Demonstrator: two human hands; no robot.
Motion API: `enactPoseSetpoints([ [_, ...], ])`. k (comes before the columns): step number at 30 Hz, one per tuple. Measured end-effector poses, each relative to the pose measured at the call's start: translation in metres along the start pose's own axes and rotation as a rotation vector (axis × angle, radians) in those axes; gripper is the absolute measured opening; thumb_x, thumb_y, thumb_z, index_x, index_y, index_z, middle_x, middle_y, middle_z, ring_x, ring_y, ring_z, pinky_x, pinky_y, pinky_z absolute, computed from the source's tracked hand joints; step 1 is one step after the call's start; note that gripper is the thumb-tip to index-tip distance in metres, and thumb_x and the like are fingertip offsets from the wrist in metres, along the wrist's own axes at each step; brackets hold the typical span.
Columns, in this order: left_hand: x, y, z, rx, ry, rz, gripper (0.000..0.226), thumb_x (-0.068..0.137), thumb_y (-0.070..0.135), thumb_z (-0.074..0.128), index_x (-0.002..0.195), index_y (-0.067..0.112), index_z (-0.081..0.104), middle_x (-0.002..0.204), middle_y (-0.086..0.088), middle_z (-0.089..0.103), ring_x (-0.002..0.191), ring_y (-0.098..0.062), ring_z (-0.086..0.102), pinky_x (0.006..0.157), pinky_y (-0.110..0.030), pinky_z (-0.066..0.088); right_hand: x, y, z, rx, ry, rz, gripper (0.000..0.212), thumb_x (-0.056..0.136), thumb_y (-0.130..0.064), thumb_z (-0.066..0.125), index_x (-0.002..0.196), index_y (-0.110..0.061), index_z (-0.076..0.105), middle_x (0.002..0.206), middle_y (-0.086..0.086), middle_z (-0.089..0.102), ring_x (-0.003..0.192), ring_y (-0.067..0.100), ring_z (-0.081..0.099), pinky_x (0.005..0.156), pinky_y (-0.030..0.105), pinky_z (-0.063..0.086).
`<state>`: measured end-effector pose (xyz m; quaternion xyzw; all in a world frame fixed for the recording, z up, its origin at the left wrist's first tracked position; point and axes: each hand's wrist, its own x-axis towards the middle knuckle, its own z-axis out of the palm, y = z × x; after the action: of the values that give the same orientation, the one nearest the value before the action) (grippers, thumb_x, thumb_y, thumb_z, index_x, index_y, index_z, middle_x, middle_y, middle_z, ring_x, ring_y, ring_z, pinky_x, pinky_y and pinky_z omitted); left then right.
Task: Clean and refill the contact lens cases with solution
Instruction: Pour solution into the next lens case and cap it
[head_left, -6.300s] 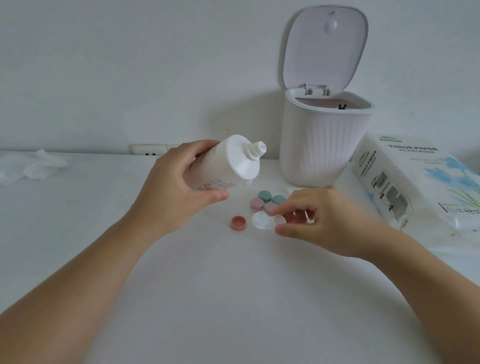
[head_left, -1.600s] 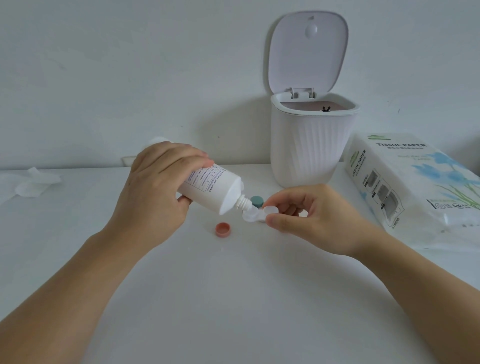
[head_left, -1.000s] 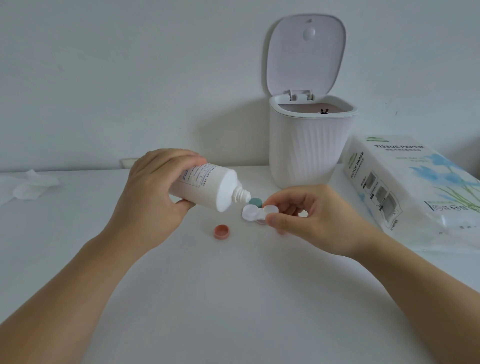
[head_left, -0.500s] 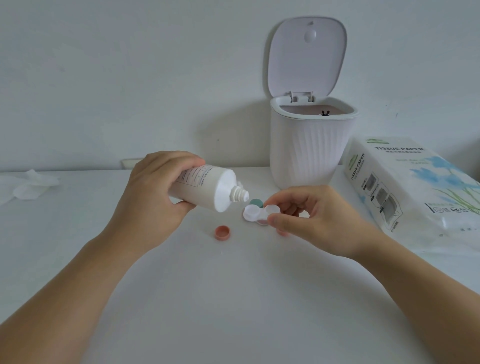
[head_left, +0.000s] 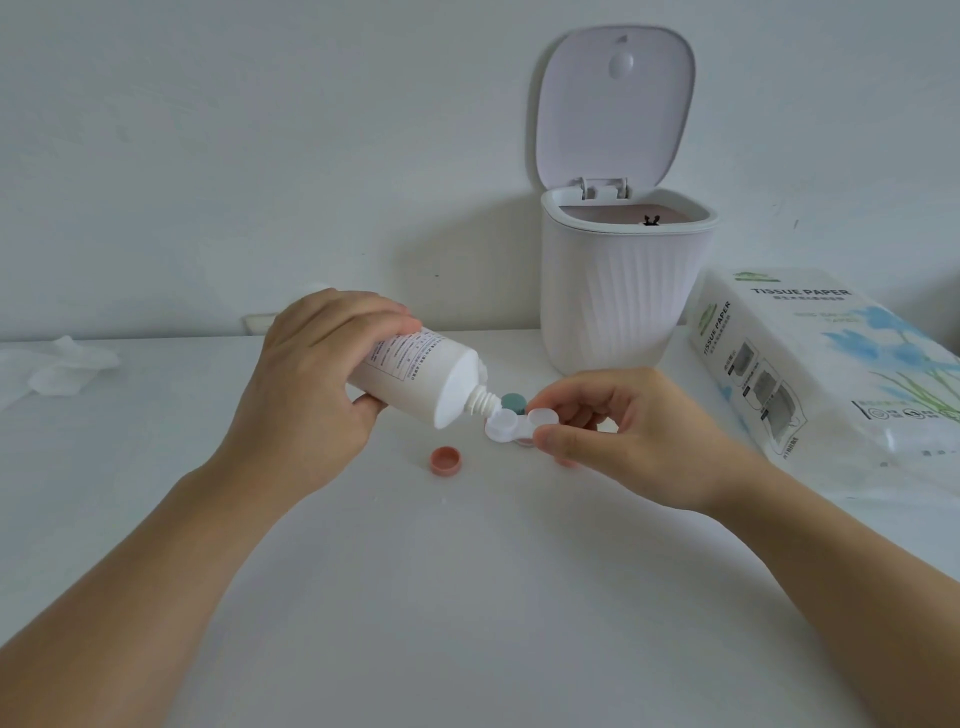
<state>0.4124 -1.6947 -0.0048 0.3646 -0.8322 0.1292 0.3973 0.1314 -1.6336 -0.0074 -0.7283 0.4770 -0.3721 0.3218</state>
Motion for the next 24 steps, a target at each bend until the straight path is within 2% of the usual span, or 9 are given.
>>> enactPoseSetpoints([
  [7,0.0005,0.0004,-0.0008,0.007,-0.005,0.002,0.06,0.061,-0.012,0.084,0.115,0.01,0.07,0.122,-0.003,0.068,0.116,-0.027,0.057,0.109,-0.025,0.03,0.0,0.0012,0.0004,-0.003,-0.007,-0.007,0.013,0.088,-0.022,0.076,0.097,-0.032,0.077,0.079,0.002,0.071,0.077,0.027,0.063,0.079,0.042,0.053],
  [14,0.0008,0.0012,-0.0011,0.01,-0.01,-0.006,0.062,0.061,-0.012,0.084,0.117,0.011,0.07,0.123,-0.001,0.067,0.118,-0.027,0.056,0.11,-0.024,0.028,0.0004,0.0025,0.0001,0.007,-0.002,-0.017,0.012,0.089,-0.021,0.076,0.098,-0.028,0.078,0.077,0.003,0.071,0.076,0.031,0.063,0.079,0.046,0.053],
  [24,0.0006,-0.0004,0.0003,0.014,-0.012,0.012,0.063,0.061,-0.013,0.084,0.117,0.012,0.07,0.123,0.0,0.067,0.118,-0.027,0.057,0.111,-0.027,0.03,0.0007,0.0037,0.0003,0.011,-0.014,-0.023,0.01,0.089,-0.022,0.076,0.096,-0.028,0.078,0.075,-0.003,0.071,0.075,0.027,0.063,0.077,0.041,0.053],
])
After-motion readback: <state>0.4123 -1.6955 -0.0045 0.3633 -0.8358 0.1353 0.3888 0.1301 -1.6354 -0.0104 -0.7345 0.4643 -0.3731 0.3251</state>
